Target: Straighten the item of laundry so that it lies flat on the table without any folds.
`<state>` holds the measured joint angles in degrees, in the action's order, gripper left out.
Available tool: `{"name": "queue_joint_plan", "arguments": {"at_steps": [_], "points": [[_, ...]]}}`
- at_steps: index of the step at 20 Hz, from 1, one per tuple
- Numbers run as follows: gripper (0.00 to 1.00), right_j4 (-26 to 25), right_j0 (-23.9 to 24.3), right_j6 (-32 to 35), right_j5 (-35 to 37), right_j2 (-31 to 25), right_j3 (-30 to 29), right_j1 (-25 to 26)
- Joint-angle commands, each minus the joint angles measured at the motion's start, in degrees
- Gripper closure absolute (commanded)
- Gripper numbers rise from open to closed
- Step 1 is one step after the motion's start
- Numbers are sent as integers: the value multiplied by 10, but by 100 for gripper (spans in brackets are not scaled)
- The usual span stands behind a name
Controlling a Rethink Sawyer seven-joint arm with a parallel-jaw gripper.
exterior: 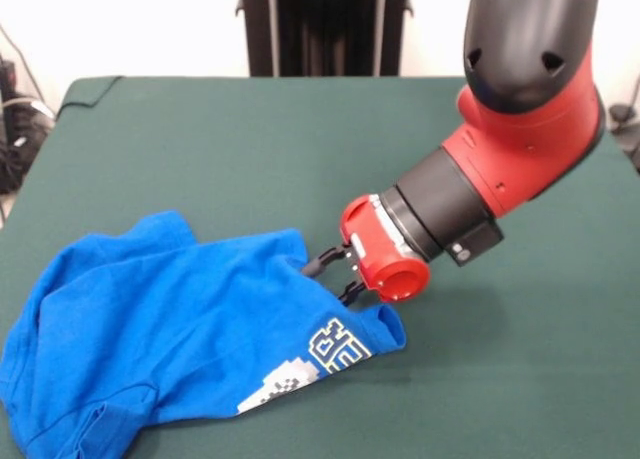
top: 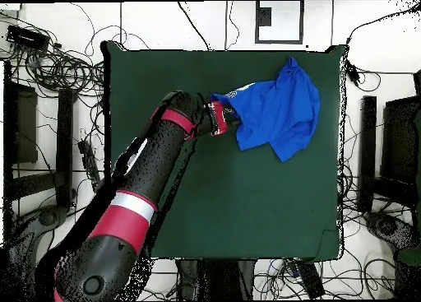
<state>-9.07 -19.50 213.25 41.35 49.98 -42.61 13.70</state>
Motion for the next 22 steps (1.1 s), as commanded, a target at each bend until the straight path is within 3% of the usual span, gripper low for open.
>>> {"name": "queue_joint_plan", "arguments": {"at_steps": [1,10,15,22], "points": [[0,32,-4,168,-36,-6,-34,13],[0,22,12,82,-81,-22,-8,-29],[0,37,47,49,-74,-28,102,-9],[0,41,77,33,-56,-32,203,19]]}}
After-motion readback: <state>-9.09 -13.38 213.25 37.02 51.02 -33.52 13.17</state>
